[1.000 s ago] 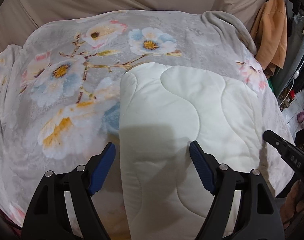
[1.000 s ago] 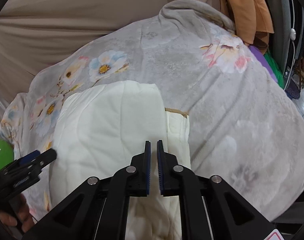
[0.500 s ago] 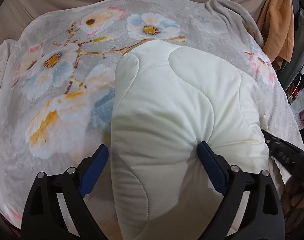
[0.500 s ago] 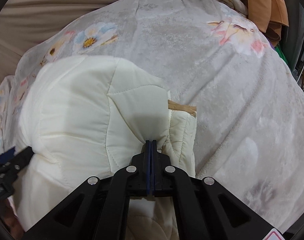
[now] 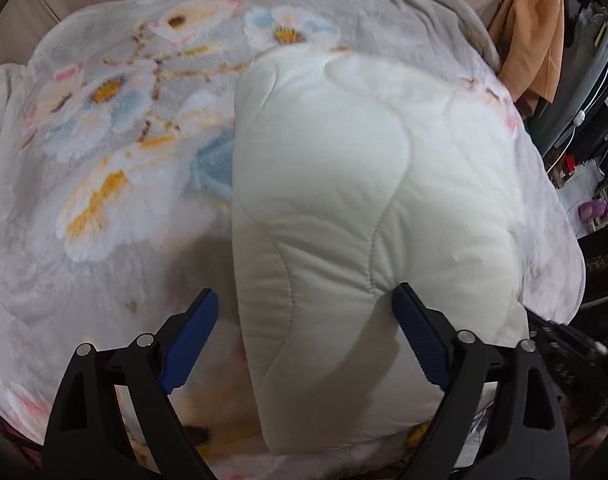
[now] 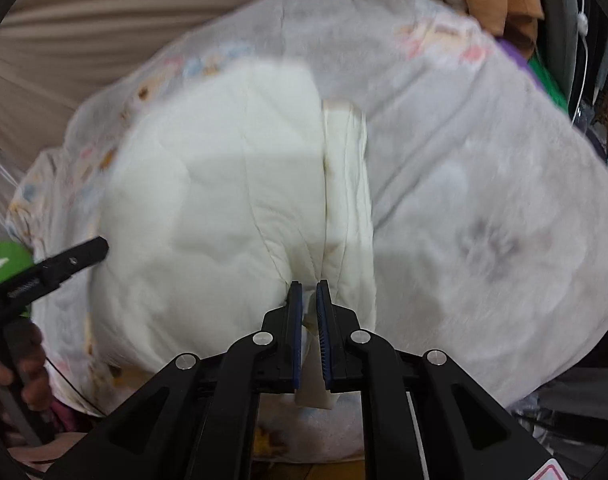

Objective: Fold large clothes

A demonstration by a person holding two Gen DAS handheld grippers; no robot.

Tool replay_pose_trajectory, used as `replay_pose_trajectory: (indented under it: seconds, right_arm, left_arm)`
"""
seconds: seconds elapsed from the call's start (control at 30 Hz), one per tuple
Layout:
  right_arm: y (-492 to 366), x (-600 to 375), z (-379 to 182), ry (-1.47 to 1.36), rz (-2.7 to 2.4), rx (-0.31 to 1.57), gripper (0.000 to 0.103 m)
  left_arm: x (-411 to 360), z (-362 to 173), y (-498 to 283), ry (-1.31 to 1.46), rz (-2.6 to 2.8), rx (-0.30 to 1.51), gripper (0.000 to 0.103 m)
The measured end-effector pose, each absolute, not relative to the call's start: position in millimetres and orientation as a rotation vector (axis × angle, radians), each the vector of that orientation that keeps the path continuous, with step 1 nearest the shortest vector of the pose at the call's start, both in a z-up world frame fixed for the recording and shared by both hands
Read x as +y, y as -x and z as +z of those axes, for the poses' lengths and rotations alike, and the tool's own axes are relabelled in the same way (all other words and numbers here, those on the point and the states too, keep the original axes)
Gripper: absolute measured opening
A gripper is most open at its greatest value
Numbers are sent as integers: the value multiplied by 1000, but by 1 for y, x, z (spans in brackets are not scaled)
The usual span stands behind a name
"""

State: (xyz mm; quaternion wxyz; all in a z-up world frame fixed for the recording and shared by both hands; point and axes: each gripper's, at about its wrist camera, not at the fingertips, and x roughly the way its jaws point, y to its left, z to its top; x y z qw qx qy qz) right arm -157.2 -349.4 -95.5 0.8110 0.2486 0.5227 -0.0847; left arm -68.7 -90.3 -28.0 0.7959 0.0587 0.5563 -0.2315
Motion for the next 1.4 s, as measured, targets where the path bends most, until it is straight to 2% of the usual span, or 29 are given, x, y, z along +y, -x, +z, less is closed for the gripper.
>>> replay_pose_trajectory:
  seconds: [0.1,0.2,0.23,0.27,0.33,0.37,0.5,0.67,0.87,0.93,1.07,1.13,1.4]
  right_arm:
    - [152,-352,-98,-514,-181,1133,10]
    - [156,-365,-67,-537,-186,1068,11]
    - [159,-371,-55,-557,-186,1026,16]
    - [160,-377,-47,-576,-187,1000,27]
    - [159,-390,-37,-621,-194,961,43]
    - [157,-394,-34,-641,-192,958,45]
    - [137,-395,-27,-671,-139,945,46]
    - [109,-362,-21,-543,-91,943,46]
    - [86,-348,-75,-468,-76,1047,44]
    - [83,-351,-77,-486,-76,1063,44]
    - [93,-362,-46,-508,-125,994,45]
    - [101,-373,-38,-535,-153,965,48]
    - [127,-402,-50,-645,-229,991,50]
  left_arm:
    - [-86,-37,64,-77,-498,1226,89]
    - [-77,-21,61,-8,-481,1221,87]
    - [-73,-14,61,15,-480,1214,87]
    - [-70,-8,60,36,-480,1208,87]
    - [-65,4,58,70,-471,1185,88]
    - [-64,9,57,74,-461,1175,88]
    - [-69,19,53,52,-431,1148,88]
    - [-78,26,51,-2,-396,1108,88]
    - [-81,21,47,-34,-363,1101,88]
    - [-81,18,46,-43,-356,1109,88]
    - [-80,14,44,-50,-349,1114,88]
    - [-80,11,42,-49,-347,1127,88]
    - [-81,6,41,-53,-361,1142,88]
